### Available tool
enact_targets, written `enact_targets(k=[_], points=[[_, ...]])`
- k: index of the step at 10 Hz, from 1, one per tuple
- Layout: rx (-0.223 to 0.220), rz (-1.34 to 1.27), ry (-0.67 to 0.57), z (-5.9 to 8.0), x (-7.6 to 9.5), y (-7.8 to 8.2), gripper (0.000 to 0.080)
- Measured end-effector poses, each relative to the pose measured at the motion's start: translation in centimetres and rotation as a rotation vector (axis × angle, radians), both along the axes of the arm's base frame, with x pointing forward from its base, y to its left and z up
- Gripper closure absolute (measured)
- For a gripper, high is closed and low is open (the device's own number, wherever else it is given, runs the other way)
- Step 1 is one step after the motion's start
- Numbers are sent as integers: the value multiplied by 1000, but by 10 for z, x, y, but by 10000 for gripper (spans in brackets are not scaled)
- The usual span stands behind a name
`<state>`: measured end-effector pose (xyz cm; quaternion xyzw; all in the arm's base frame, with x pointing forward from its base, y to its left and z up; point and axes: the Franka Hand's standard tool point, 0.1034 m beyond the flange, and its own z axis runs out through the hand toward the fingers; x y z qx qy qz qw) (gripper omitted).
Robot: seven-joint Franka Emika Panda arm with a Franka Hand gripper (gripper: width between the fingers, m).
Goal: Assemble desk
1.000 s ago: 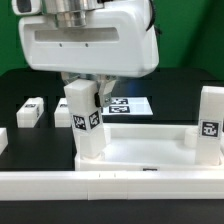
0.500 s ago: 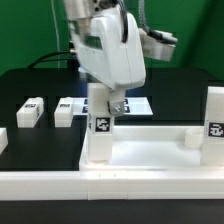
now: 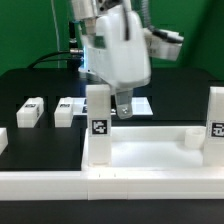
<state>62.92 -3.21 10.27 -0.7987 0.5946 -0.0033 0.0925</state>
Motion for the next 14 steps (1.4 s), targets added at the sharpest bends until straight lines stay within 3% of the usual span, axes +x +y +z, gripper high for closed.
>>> enact_targets(k=[1,2,3,5,8,10,11,13,14], points=[[-14,153,-10,7,-3,-8,318],[-43,315,-40,14,-4,-14,182],[-62,403,-60,15,-11,-17,160],[-74,513,-71,13,-12,-17,151],[-187,960,-120,19,7,-16,151],[-208,1122,-138,13,15,-18,151],[-203,1085,-134,13,15,-18,151],[-199,1065,-132,12,15,-17,385],[-193,979,-120,12,15,-20,385]])
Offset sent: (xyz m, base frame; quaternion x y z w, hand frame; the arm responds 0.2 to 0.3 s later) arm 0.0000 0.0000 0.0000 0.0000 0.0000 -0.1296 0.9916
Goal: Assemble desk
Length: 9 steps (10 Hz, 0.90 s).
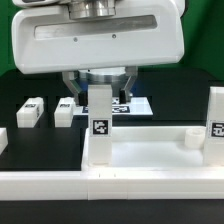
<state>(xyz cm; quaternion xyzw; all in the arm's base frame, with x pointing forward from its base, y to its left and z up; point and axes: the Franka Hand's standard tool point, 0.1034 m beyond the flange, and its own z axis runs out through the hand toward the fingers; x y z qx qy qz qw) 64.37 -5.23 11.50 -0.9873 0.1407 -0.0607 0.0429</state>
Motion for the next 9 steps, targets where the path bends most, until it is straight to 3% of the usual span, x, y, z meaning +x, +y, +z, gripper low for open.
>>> enact_targets(k=[1,5,8,9], points=[[6,-59,4,0,0,-2,495],[77,-695,54,-1,-3,-3,496],[193,-1057,103,-2,-5,-9,495],[210,-1134,112,-2,-6,-10,495]])
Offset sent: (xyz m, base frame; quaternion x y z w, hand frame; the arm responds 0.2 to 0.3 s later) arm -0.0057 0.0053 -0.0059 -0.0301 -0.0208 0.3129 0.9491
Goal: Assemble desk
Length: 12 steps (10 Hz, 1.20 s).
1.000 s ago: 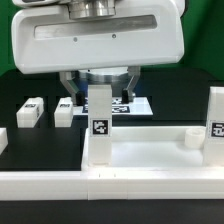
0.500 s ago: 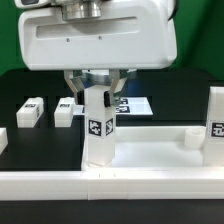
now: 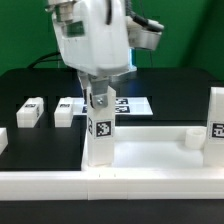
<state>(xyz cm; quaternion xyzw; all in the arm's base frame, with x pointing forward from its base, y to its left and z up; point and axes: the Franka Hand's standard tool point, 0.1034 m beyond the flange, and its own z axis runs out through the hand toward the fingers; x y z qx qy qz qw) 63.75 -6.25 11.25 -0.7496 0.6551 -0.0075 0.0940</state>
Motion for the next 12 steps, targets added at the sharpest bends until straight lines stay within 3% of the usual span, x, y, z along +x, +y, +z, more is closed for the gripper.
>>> enact_targets(k=[1,2,4,6,9,11,12], points=[[-1,2,1,0,0,1,419],[-20,98,-10,1,0,1,419],[-90,490,-52,3,2,4,174],[-117,697,-74,1,-4,12,157],[-140,877,-94,0,-4,11,150],[-220,1379,-106,-2,-3,11,150],[-222,1447,-112,-4,-3,10,150]])
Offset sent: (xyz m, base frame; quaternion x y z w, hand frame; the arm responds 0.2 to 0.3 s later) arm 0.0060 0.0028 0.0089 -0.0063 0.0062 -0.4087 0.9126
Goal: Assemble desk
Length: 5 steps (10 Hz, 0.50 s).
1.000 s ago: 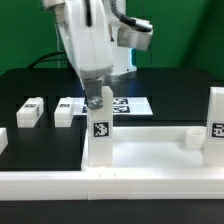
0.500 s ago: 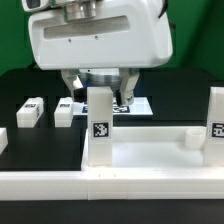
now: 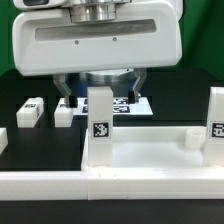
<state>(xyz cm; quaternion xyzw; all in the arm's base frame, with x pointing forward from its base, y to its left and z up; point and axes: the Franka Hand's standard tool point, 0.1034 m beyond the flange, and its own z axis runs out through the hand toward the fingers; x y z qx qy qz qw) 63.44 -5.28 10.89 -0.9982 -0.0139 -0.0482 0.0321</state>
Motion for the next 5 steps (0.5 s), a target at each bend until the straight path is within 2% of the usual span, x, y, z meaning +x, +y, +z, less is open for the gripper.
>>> enact_targets(k=[2,3,4,5], points=[[3,-42,3,0,0,0,173],[9,-83,6,0,0,0,345],[16,-159,10,0,0,0,345],[19,-228,14,-1,0,-2,508]])
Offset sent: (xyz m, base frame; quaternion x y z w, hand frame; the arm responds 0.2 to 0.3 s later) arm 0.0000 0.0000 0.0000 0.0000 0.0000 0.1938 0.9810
